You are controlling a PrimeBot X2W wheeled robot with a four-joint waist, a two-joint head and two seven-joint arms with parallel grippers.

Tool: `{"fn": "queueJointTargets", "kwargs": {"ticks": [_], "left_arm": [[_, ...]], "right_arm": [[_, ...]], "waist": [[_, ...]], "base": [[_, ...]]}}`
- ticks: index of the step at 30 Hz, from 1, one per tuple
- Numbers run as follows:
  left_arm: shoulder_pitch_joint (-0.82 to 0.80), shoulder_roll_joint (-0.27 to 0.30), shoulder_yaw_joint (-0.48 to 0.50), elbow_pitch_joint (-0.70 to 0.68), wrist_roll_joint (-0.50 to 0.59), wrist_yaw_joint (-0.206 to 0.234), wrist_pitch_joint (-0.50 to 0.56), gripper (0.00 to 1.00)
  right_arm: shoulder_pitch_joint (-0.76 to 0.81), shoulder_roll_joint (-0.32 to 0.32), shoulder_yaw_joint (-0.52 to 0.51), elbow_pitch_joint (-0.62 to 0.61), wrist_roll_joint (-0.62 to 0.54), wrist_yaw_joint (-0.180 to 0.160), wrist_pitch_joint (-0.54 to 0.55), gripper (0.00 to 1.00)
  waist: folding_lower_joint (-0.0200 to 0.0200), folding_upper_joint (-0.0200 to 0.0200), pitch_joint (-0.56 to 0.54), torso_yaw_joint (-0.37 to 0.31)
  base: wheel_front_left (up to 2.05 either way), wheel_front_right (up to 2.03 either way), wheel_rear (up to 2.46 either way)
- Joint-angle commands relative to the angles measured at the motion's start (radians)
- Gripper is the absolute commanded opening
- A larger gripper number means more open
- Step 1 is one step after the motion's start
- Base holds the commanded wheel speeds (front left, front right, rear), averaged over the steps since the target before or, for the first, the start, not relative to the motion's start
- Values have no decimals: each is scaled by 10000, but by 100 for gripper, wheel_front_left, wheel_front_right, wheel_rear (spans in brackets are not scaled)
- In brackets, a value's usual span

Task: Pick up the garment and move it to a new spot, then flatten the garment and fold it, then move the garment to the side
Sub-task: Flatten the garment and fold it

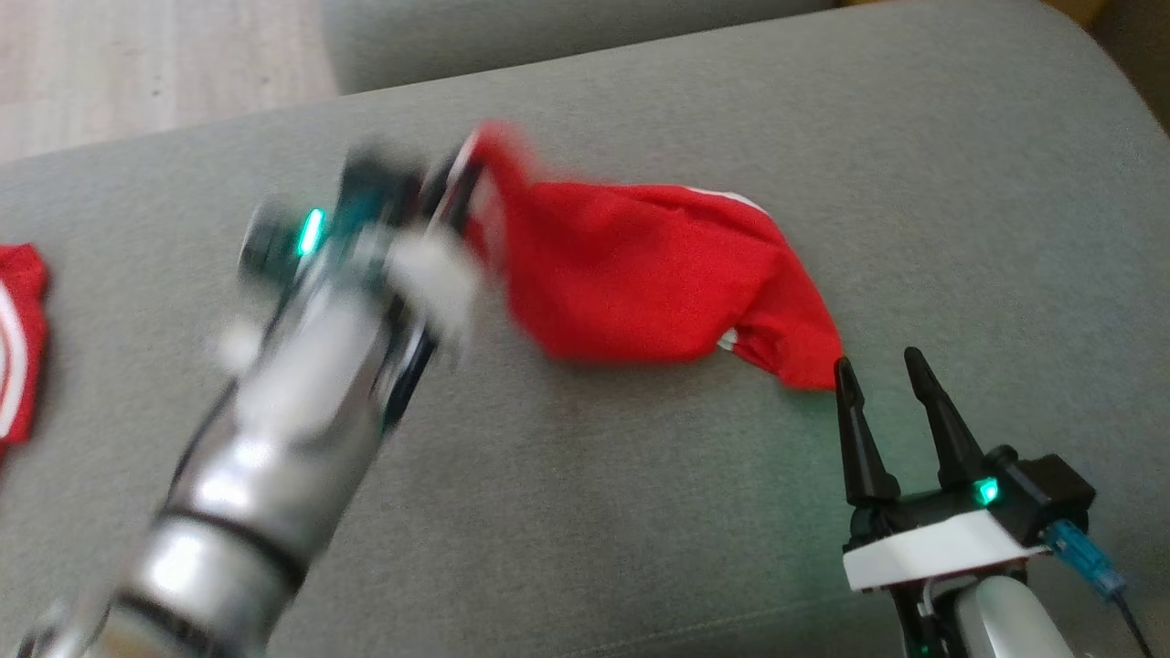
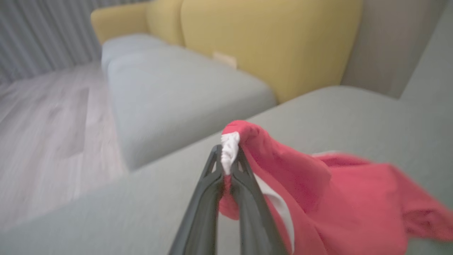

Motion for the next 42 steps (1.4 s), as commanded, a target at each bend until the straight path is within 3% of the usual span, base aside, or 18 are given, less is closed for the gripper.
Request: {"fn": "queueJointTargets", "kwargs": {"ticks": [1,4,12,15,18,19,20,28,30,32,36,41,42], "left_arm": [[-18,435,369,-249,-48,171,-154,0],[1369,647,703,-778,-116,556,-209,0],[4668,1302,1753,-3825,794,1447,-217,0],[5845,1445,1871,-4745,1104,1484,-218,0],[6606,1566,1692,-4851,950,1225,-26,0],[6720,1605,1598,-4865,858,1100,236,58],[6759,1637,1590,-4977,776,1056,399,100],[6092,1689,2353,-7860,-682,504,1531,100],[5614,1573,2514,-8058,-1051,449,2023,100],[5030,1315,2657,-7502,-1485,448,2621,100],[3620,733,2994,-5112,-2229,320,3446,100],[2439,-48,3571,-2399,-3551,-519,3987,100],[2114,-229,3803,-1675,-4018,-871,4044,100]], "right_arm": [[-63,-45,184,-356,-89,-7,-36,100],[14,-45,146,-300,-168,-7,-36,100],[145,-45,83,-234,-308,-7,-36,100],[190,-45,41,-194,-404,-7,-36,100],[215,-45,23,-173,-455,-7,-36,100],[217,-45,27,-171,-460,-7,-36,100],[221,-45,44,-167,-469,-7,-36,100],[197,-45,199,-148,-556,-7,-36,100],[157,-45,251,-139,-611,-7,-36,100],[61,-45,320,-152,-666,-7,-36,100],[-226,-45,426,-184,-714,-7,-36,100],[-364,-45,410,-218,-749,-7,-36,100],[-381,-45,399,-215,-758,-7,-36,100]], "waist": [[0,0,-74,235],[0,0,-123,532],[0,0,-92,1079],[0,0,-64,1313],[0,0,-71,1468],[0,0,-73,1497],[0,0,-72,1523],[0,0,-56,1355],[0,0,55,1220],[0,0,241,1053],[0,0,697,616],[0,0,1065,186],[0,0,1153,52]], "base": [[0,0,0],[0,0,0],[0,0,0],[0,0,0],[0,0,0],[0,0,0],[0,0,0],[0,0,0],[0,0,0],[0,0,0],[0,0,0],[0,0,0],[0,0,0]]}}
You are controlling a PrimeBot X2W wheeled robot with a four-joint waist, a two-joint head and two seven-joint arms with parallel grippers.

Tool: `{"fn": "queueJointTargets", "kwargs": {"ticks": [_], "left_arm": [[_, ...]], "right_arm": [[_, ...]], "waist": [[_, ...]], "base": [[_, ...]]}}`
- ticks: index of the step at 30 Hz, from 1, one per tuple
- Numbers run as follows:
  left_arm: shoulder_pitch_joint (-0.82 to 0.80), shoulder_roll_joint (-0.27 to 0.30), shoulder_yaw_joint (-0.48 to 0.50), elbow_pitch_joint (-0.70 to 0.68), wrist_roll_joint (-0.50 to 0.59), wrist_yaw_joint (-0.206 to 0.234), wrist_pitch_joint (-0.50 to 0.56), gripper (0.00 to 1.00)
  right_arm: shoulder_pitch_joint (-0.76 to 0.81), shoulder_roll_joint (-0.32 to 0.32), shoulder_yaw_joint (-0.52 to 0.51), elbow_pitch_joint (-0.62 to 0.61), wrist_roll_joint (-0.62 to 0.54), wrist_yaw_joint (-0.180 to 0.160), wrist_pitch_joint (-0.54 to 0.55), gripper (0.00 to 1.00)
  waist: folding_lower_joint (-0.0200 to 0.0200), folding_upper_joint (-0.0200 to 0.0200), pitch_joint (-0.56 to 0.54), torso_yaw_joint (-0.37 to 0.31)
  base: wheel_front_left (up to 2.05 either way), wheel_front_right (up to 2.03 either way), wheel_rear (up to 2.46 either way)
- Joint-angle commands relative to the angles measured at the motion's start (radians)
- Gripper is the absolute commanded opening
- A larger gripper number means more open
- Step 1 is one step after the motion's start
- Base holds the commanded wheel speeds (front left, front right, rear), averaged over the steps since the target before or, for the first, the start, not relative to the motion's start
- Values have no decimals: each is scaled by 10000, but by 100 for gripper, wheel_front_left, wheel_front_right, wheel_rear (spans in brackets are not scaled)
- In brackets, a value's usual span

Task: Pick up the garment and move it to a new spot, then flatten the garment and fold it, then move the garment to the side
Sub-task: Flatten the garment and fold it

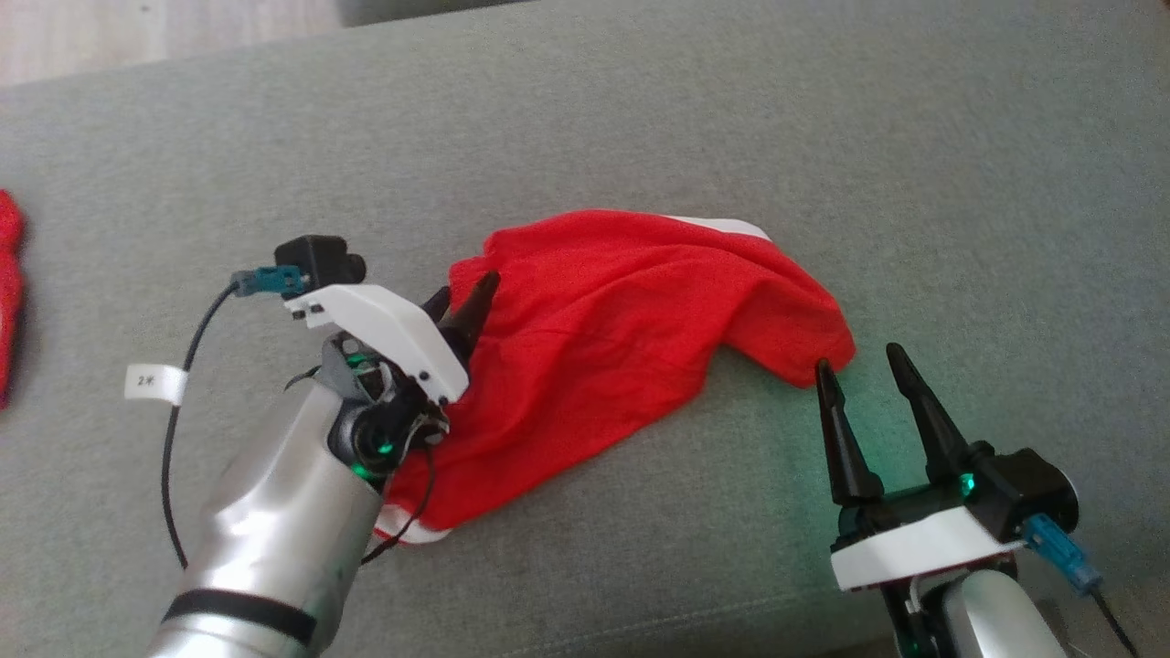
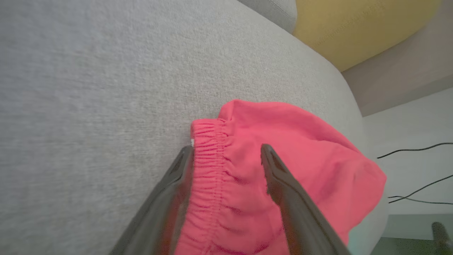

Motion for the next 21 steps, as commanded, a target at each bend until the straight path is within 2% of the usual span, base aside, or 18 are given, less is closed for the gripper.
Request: {"fn": "queueJointTargets", "kwargs": {"ticks": [1,4,6,10,11,17,21], "left_arm": [[-569,95,471,73,-326,-190,49,100],[-989,-32,456,754,-595,-473,125,100],[-1254,-64,289,1012,-527,-606,-4,0],[-1892,81,-522,976,386,-738,-1109,0],[-1892,81,-522,976,386,-738,-1109,0],[-3440,538,-2237,795,2856,-758,-3594,0],[-4002,752,-2873,-104,4513,-536,-4252,0]], "right_arm": [[-249,-45,221,-319,-53,-9,-36,100],[-275,-45,232,-335,-7,-9,-36,100],[-310,-45,273,-339,45,-9,-36,100],[-365,-45,252,-388,160,-9,-36,100],[-365,-45,252,-388,160,-9,-36,100],[-396,-45,272,-326,248,-9,-36,100],[-320,-45,186,-342,318,-9,-36,100]], "waist": [[0,0,185,-234],[0,0,242,-390],[0,0,271,-511],[0,0,316,-672],[0,0,316,-672],[0,0,208,-816],[0,0,47,-762]], "base": [[0,0,0],[0,0,0],[0,0,0],[0,0,0],[0,0,0],[0,0,0],[0,0,0]]}}
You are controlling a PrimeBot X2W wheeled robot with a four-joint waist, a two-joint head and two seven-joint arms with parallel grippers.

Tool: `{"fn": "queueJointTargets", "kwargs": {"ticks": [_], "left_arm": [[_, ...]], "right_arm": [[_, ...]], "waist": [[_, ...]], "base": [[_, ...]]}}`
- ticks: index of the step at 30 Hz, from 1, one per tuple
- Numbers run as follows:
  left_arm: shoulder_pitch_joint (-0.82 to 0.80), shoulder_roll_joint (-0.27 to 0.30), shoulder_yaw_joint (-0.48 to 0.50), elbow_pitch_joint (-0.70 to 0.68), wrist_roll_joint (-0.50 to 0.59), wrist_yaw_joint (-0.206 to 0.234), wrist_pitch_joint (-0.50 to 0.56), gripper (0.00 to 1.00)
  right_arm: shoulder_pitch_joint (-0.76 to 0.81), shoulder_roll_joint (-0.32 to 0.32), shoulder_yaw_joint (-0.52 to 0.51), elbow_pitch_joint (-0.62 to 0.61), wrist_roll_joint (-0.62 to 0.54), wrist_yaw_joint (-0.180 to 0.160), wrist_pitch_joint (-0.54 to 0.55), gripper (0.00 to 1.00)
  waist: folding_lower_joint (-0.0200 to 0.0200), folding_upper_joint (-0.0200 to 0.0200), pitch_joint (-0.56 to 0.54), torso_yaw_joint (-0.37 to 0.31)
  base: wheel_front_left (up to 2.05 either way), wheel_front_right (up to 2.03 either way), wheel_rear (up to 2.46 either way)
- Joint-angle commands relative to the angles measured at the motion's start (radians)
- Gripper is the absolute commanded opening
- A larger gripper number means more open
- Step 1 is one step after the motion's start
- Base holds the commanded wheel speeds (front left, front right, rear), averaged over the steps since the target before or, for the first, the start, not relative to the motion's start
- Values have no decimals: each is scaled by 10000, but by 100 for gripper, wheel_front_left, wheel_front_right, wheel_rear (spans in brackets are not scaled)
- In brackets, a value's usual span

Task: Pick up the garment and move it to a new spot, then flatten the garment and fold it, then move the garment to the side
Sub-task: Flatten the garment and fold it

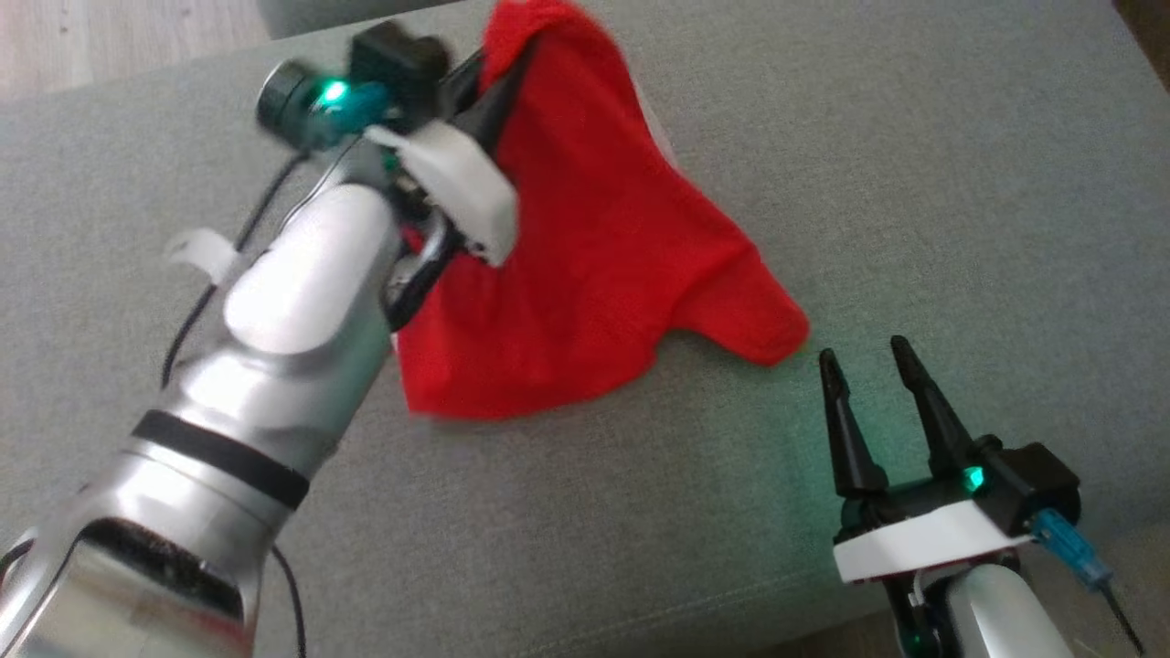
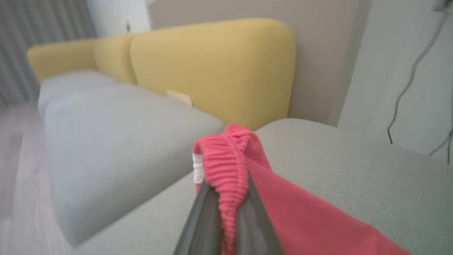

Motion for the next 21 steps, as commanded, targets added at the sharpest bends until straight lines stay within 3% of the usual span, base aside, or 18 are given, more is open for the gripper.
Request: {"fn": "queueJointTargets", "kwargs": {"ticks": [1,7,11,15,16,17,18,21], "left_arm": [[-202,328,128,-980,525,116,-105,0],[2675,1159,-541,-4005,2396,398,-115,0],[4694,1616,-890,-4517,2620,224,-116,0],[5819,1570,-988,-4768,2461,14,-117,0],[5980,1530,-956,-4807,2399,-22,-117,11],[6092,1500,-968,-4839,2367,-60,-117,47],[6178,1451,-948,-4861,2296,-89,-117,100],[6347,1289,-859,-4978,1920,-150,-117,100]], "right_arm": [[-191,-45,148,-306,78,-9,-36,100],[-50,-45,-61,-420,126,-9,-36,100],[-111,-45,-158,-466,47,-9,-36,100],[-140,-45,-334,-486,-80,-9,-36,100],[-138,-45,-358,-480,-109,-9,-36,100],[-141,-45,-371,-474,-129,-9,-36,100],[-148,-45,-370,-468,-146,-9,-36,100],[-170,-45,-329,-451,-162,-9,-36,100]], "waist": [[0,0,-46,94],[0,0,73,618],[0,0,199,982],[0,0,237,1436],[0,0,226,1537],[0,0,212,1626],[0,0,194,1704],[0,0,124,1843]], "base": [[0,0,0],[0,0,0],[0,0,0],[0,0,0],[0,0,0],[0,0,0],[0,0,0],[0,0,0]]}}
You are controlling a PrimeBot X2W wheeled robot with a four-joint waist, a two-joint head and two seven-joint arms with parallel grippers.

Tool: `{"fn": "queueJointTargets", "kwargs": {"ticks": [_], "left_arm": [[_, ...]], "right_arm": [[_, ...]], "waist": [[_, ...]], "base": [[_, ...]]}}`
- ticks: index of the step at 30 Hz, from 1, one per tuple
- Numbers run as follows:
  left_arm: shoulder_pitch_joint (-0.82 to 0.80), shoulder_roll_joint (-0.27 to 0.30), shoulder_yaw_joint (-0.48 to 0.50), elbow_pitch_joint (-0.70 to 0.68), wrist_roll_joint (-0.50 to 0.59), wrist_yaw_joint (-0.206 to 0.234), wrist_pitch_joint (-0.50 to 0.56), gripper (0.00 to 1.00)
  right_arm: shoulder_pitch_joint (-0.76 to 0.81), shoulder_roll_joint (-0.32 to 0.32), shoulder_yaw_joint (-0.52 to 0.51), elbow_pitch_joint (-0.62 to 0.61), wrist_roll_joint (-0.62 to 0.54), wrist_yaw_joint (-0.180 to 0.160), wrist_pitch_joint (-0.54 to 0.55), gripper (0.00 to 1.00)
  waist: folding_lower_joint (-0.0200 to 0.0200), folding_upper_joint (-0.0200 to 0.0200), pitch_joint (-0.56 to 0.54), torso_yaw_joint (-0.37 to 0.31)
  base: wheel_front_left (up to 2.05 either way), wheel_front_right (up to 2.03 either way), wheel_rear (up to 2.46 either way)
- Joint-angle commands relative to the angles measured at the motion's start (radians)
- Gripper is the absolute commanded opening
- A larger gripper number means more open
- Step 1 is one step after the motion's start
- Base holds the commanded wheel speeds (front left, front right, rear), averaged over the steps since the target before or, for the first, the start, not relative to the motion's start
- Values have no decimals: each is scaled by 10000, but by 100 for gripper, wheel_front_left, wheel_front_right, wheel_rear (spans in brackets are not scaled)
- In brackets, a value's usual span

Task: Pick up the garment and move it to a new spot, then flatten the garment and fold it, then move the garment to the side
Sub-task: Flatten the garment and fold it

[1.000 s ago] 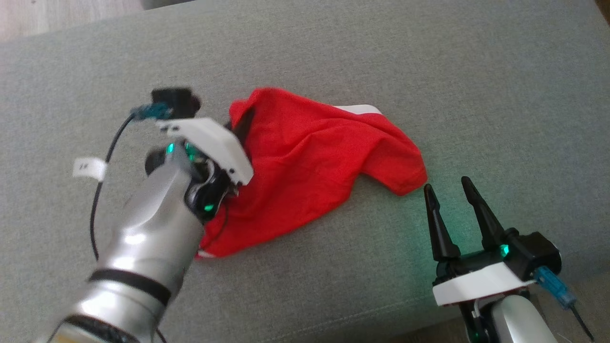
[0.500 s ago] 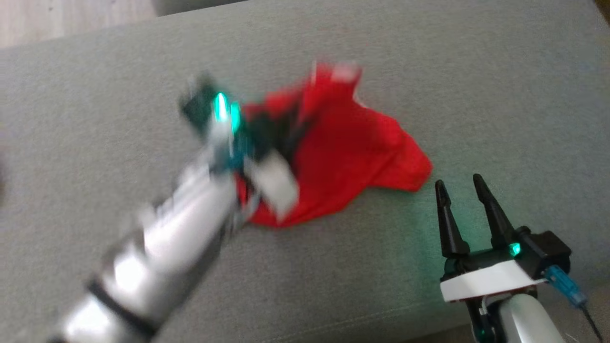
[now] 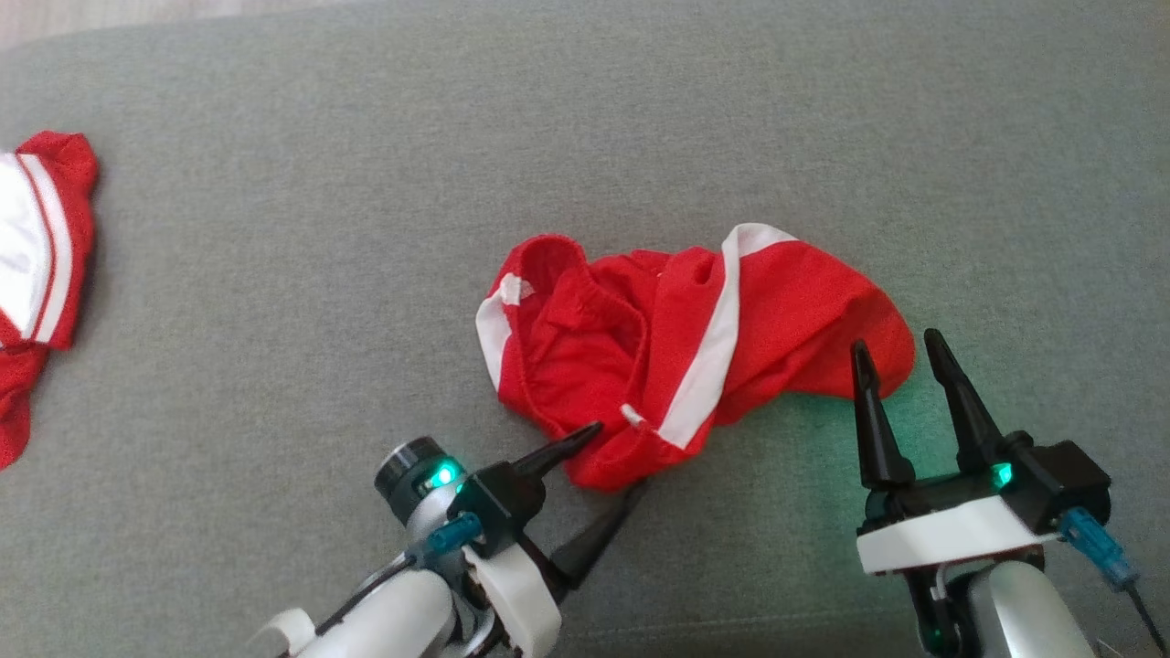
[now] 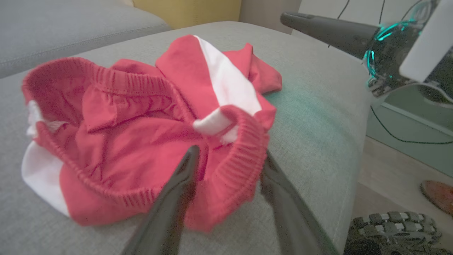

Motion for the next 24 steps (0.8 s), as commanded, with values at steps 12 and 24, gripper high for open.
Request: {"fn": "queueJointTargets", "kwargs": {"ticks": [12,24], "left_arm": [[-686,540,-1269,-710,-4982,-67,477,100],[-1051,6,-434,-504,-7205,445,2174,100]], "right_arm": [[-126,-47,138,-346,-134,-9,-36,100],[-148,-47,195,-359,-54,-9,-36,100]], "waist": [[0,0,-181,-53],[0,0,-92,-322]], "base": [[0,0,0],[0,0,0]]}}
